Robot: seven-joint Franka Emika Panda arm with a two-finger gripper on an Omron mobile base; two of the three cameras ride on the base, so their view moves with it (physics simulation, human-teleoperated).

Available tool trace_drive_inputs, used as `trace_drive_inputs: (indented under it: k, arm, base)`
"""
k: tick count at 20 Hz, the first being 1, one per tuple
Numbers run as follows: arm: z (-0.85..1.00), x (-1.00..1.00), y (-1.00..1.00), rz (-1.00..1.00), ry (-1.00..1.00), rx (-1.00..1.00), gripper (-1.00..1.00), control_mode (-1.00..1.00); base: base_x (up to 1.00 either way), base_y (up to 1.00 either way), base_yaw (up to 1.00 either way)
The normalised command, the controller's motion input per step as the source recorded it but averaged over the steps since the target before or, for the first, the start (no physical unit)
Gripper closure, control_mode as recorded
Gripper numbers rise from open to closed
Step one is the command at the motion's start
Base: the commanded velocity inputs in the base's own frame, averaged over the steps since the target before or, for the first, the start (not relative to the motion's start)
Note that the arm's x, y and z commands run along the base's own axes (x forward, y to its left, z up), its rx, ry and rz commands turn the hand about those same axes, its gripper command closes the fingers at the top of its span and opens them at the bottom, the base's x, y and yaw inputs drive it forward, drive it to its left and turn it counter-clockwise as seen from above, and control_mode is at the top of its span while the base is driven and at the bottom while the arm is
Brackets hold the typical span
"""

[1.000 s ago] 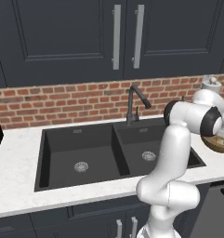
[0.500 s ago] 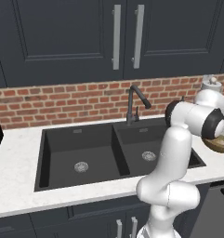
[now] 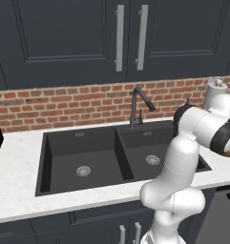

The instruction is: Pick the garlic from the sink and place it in the bowl. Then pick the bowl and place it in the microwave. Then close the microwave door and press the start button.

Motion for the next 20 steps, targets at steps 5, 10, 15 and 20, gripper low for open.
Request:
trace_drive_inputs:
  k: [5, 10, 15, 20]
  arm:
    - [-0.21, -0.37, -0.25, 0.00, -0.05, 0.15, -1.00, -1.00]
    - [0.00, 0.08, -0.16, -0.02, -0.01, 0.16, -1.00, -1.00]
    - [0.00, 0.48, -0.15, -0.07, 0.00, 0.14, -1.00, -1.00]
    - [-0.22, 0.31, -0.17, -0.05, 0.00, 0.07, -1.00, -1.00]
  base:
    - [0.00, 0.00, 0.00]
    - [0.00, 0.00, 0.00]
    - [0.00, 0.00, 0.00]
    - [0.00, 0.00, 0.00]
